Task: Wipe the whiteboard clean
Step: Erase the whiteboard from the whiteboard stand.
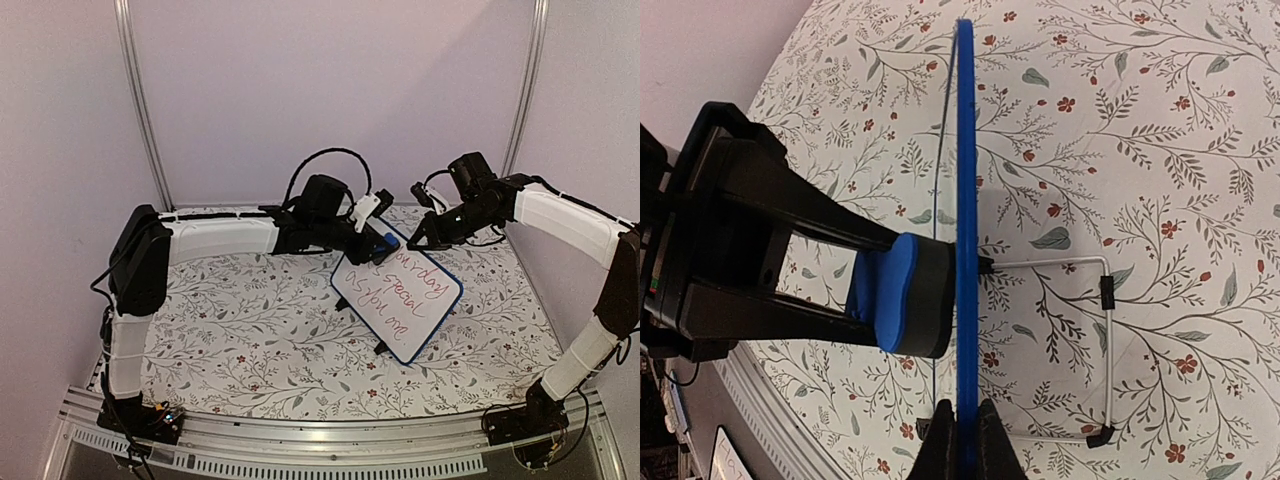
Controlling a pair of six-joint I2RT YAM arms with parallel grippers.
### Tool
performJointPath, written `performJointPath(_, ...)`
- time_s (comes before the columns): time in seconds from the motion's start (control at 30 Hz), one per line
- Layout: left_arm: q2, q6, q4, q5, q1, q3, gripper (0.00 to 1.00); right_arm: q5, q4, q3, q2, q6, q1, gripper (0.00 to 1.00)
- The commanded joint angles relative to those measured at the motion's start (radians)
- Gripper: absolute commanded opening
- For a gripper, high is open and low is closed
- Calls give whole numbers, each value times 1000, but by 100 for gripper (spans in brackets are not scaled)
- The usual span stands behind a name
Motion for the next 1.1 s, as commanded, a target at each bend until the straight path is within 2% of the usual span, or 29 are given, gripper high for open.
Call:
performJointPath(0.0,46,42,-14,11,-22,33,0,-116,-15,7,12,-42,40,0)
performJointPath(0.3,40,63,-58,-57,-22,-14,0,-115,-15,4,11,-42,40,0)
performJointPath(0.8,20,73,-39,-184,-46,-133,0,-116,-14,3,15,-42,39,0)
performJointPath(1.07,-12,63,-9,-205,-47,-236,0,-117,-14,3,13,-42,40,0)
